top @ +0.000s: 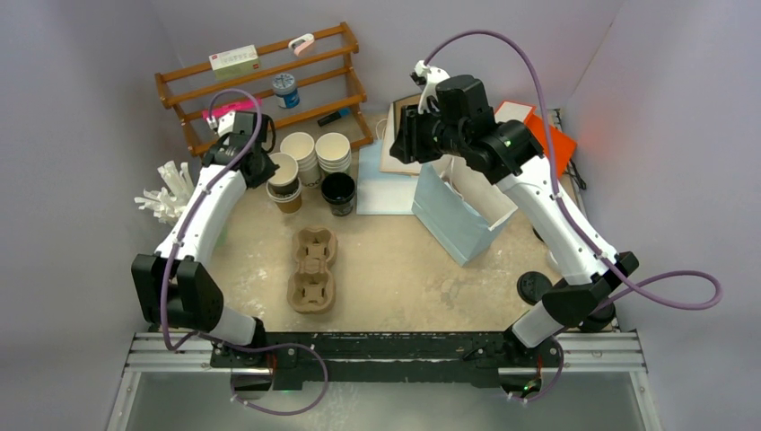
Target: Pack the takeout coffee
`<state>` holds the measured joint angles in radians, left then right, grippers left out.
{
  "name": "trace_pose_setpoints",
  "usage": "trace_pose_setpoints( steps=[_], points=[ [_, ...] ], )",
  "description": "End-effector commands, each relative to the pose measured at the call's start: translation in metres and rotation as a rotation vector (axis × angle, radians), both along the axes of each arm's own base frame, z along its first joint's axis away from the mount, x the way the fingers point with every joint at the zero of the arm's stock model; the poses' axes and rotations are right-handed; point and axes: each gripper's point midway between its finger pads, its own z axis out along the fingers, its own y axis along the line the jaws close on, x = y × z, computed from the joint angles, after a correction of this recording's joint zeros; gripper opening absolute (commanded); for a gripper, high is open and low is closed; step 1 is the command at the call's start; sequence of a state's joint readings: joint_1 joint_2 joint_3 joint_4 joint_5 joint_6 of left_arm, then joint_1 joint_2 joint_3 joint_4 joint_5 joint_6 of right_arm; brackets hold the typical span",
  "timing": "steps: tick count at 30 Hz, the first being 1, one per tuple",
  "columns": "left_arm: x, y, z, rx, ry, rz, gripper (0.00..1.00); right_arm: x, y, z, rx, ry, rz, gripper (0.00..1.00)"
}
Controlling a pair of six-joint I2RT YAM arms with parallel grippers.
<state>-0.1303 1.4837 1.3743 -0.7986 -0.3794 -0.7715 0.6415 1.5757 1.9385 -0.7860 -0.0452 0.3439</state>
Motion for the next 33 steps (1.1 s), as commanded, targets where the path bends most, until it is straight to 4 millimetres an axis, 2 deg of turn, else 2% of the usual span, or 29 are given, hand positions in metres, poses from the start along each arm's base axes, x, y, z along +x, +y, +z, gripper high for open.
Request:
trace_pose_setpoints(
  steps=[1, 4, 11, 15, 17, 22, 25, 28, 33],
  points=[
    [0.002, 0.006, 0.031, -0.001, -0.067, 0.032, 0.00, -0.001, 0.011, 0.010, 0.051, -0.014, 0.031, 0.42],
    [0.002, 0.008, 0.044, 0.009, -0.097, 0.034, 0.00, -0.002, 0.011, 0.010, 0.053, -0.013, 0.031, 0.42],
    [0.000, 0.006, 0.062, -0.002, -0.114, 0.029, 0.00, -0.004, 0.009, 0.012, 0.058, -0.013, 0.028, 0.42],
    [-0.020, -0.003, 0.073, -0.081, -0.095, 0.038, 0.00, -0.007, 0.006, 0.014, 0.055, -0.013, 0.023, 0.42],
    [-0.031, -0.019, 0.072, -0.155, -0.095, -0.023, 0.00, -0.010, 0.003, 0.015, 0.055, -0.013, 0.022, 0.42],
    [-0.054, -0.067, 0.088, -0.282, -0.134, -0.226, 0.00, -0.017, -0.010, 0.030, 0.051, -0.053, 0.002, 0.43],
    [-0.071, -0.107, 0.092, -0.300, -0.108, -0.368, 0.00, -0.024, -0.024, 0.033, 0.026, -0.066, -0.030, 0.43],
    [-0.090, -0.149, 0.084, -0.344, -0.068, -0.497, 0.00, -0.033, -0.043, 0.034, -0.003, -0.076, -0.078, 0.43],
    [-0.120, -0.218, 0.054, -0.341, -0.029, -0.709, 0.00, -0.048, -0.077, 0.049, -0.052, -0.137, -0.143, 0.49]
  ],
)
